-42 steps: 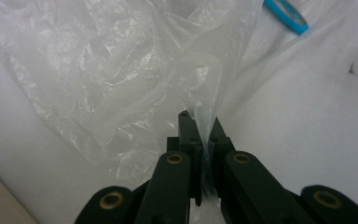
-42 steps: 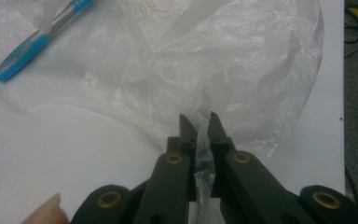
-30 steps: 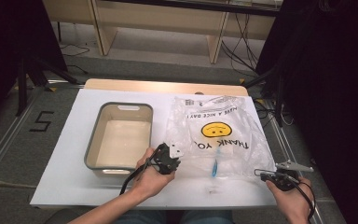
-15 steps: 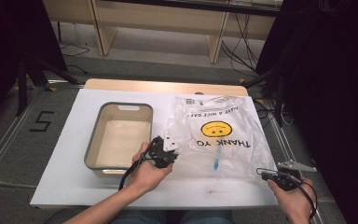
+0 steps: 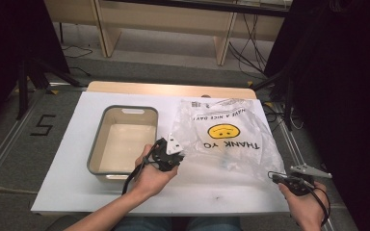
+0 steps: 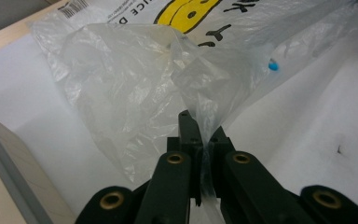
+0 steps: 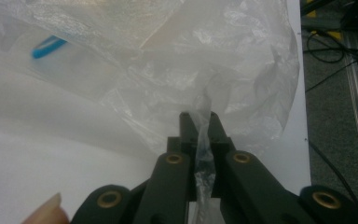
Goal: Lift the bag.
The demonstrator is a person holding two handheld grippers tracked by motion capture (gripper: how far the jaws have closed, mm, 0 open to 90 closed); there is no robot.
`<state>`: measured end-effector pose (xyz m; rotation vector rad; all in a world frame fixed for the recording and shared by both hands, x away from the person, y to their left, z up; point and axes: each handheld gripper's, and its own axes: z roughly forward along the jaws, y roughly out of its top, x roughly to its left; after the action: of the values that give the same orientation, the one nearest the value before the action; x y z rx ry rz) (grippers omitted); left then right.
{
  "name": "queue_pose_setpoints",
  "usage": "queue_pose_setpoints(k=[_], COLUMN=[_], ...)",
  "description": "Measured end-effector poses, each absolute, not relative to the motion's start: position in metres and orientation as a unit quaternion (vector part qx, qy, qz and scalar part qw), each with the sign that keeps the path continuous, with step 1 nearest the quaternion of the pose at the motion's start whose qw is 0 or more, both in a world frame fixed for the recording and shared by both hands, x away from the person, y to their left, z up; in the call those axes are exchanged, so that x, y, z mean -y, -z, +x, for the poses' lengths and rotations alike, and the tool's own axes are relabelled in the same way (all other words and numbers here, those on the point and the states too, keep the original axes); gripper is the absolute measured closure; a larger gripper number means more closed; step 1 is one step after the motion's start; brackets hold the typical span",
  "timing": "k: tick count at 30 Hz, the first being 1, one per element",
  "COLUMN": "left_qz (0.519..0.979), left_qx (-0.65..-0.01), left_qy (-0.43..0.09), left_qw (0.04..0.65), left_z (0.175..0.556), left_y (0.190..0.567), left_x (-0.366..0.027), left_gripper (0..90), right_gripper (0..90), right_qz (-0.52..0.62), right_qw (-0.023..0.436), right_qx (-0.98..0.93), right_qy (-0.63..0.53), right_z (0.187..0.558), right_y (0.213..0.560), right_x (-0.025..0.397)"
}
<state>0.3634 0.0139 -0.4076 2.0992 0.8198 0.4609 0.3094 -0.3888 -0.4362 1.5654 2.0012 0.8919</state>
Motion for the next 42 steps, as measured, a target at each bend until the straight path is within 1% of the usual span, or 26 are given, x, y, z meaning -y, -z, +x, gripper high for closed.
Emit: queue_pose_setpoints(k=[8, 15, 30, 42], left_qz=[0.82, 0.811, 0.793, 0.777], left_qx=[-0.321, -0.323, -0.33, -0.344], left_qy=[-0.196, -0.204, -0.215, -0.226], left_qw=[0.431, 0.444, 0.465, 0.477], left_z=[0.364, 0.368, 0.372, 0.376], left_y=[0.398, 0.391, 0.376, 0.367], left_x=[-0.018, -0.022, -0.031, -0.042], left_gripper=[89.4, 89.4, 89.4, 89.4], right_gripper=[90.0, 90.0, 90.0, 90.0], right_qz=[0.561, 0.55, 0.531, 0.5], right_qw=[0.244, 0.272, 0.297, 0.325], right_qx=[-0.713, -0.702, -0.693, -0.681], right_qy=[-0.343, -0.361, -0.388, -0.424], right_z=[0.307, 0.306, 0.304, 0.303], right_y=[0.425, 0.414, 0.4, 0.37], right_x=[0.389, 0.386, 0.38, 0.373])
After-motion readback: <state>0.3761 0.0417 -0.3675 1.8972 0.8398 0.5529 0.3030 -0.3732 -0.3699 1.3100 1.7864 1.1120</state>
